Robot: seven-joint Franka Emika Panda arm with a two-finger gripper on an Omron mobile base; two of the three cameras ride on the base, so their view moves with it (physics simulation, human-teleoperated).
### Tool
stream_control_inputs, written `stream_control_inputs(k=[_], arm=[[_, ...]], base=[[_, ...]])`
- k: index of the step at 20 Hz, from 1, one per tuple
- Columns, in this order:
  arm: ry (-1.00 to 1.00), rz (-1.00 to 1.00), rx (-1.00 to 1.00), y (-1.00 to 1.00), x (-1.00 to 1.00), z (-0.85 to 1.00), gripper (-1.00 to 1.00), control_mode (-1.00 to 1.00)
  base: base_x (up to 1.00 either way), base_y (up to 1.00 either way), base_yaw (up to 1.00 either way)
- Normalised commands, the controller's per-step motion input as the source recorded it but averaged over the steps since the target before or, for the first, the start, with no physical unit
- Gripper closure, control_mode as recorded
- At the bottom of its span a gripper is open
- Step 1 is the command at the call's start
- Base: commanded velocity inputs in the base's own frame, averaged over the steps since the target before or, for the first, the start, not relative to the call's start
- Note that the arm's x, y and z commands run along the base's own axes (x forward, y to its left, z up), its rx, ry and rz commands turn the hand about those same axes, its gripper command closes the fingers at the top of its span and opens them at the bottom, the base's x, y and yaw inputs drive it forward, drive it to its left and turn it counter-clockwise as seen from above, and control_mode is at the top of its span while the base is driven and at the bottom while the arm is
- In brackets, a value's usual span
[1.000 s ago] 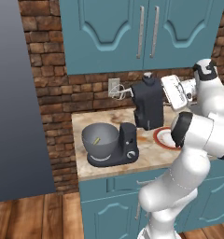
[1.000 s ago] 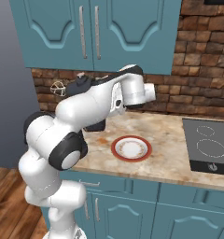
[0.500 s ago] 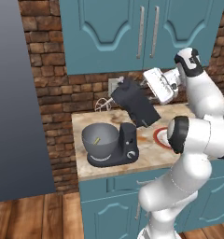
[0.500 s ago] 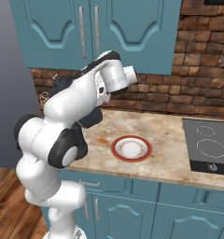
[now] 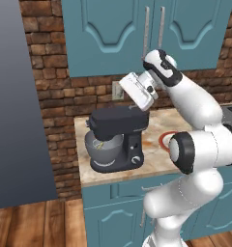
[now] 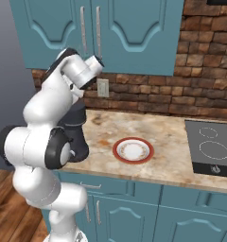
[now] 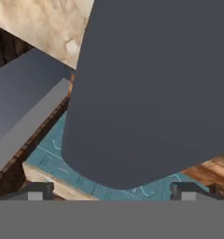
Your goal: Add butter and sugar cubes to the stand mixer bowl and then turn on the stand mixer to begin making frosting.
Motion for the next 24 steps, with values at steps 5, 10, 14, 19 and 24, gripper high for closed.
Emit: stream_control_inputs(k=[5, 10, 14, 19, 24], arm=[[0.00, 0.00, -0.33, 0.96, 0.00, -0.70, -1.00, -1.00], [0.00, 0.00, -0.42, 0.89, -0.13, -0.94, -1.00, -1.00], [0.00, -0.03, -0.47, 0.69, -0.22, -1.00, -1.00, -1.00], [-0.03, -0.01, -0.34, 0.25, -0.67, -0.82, -1.00, -1.00], [-0.22, 0.00, -0.01, -0.35, -1.00, -0.01, -1.00, -1.00]], base=[[0.00, 0.00, 0.00], [0.00, 0.00, 0.00], [0.00, 0.00, 0.00], [0.00, 0.00, 0.00], [0.00, 0.00, 0.00]])
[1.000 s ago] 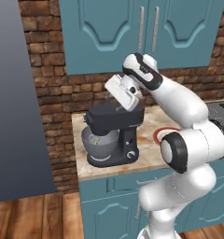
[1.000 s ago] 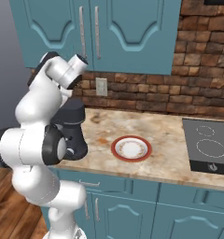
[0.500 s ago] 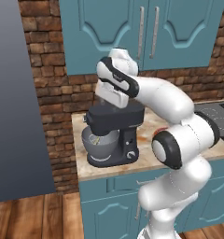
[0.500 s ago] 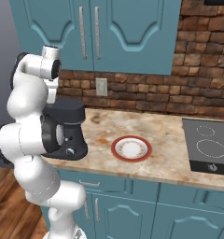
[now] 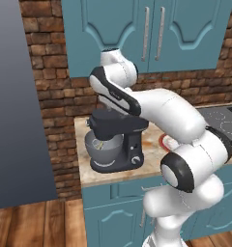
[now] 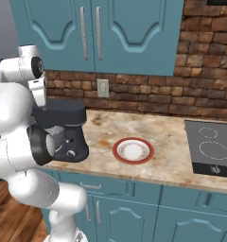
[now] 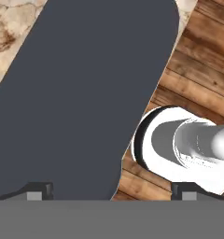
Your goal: Add butter and sugar cubes to the stand mixer bowl and then turn on the stand mixer to begin making frosting.
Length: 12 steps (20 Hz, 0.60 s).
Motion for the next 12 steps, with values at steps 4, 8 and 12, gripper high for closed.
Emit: stream_control_inputs(k=[4, 8, 12], arm=[[-0.15, 0.05, 0.09, -0.58, -0.70, 0.30, -1.00, -1.00], [-0.06, 0.16, 0.10, -0.44, -0.52, 0.44, -1.00, -1.00], [0.00, 0.32, 0.00, -0.21, -0.53, 0.16, -1.00, -1.00]], base=[[0.00, 0.00, 0.00], [0.00, 0.00, 0.00], [0.00, 0.00, 0.00]])
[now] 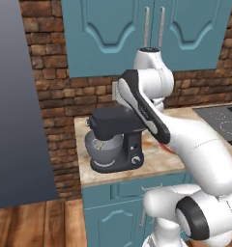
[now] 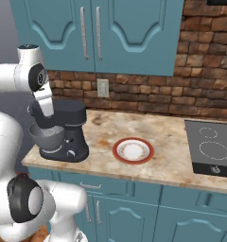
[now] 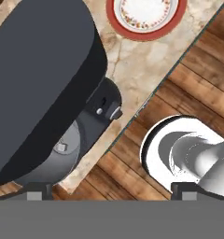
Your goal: Add butter and sugar cubes to the stand mixer bowl and then turn on the stand mixer to begin making frosting.
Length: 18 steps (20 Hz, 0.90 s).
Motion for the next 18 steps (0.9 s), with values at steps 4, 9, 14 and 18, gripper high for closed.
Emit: stream_control_inputs(k=[4, 9, 14, 18], arm=[[0.00, 0.42, -0.02, -0.03, -0.52, 0.02, -1.00, -1.00], [0.00, 0.47, -0.08, -0.03, -0.57, 0.00, -1.00, -1.00], [0.00, 0.48, -0.21, -0.05, -0.45, -0.10, -1.00, -1.00], [0.00, 0.41, -0.28, -0.01, -0.24, -0.43, -1.00, -1.00]], base=[[0.00, 0.00, 0.00], [0.00, 0.00, 0.00], [0.00, 0.00, 0.00], [0.00, 0.00, 0.00]])
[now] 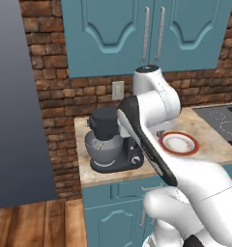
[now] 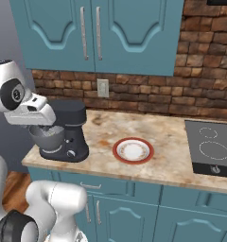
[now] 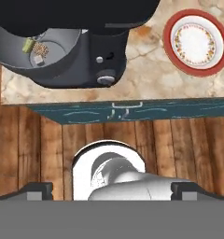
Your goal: Add butter and sugar cubes to the stand mixer bowl and then turn on the stand mixer to begin making frosting.
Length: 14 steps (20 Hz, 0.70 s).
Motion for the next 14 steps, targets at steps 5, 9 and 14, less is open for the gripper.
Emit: stream_control_inputs(k=[5, 9, 14], arm=[[0.00, 0.27, -0.22, 0.00, -0.03, -0.58, -1.00, -1.00], [0.00, 0.19, -0.20, -0.01, 0.03, -0.48, -1.00, -1.00], [0.00, 0.13, -0.21, -0.01, 0.18, -0.37, -1.00, -1.00]], base=[[0.00, 0.00, 0.00], [0.00, 0.00, 0.00], [0.00, 0.00, 0.00]])
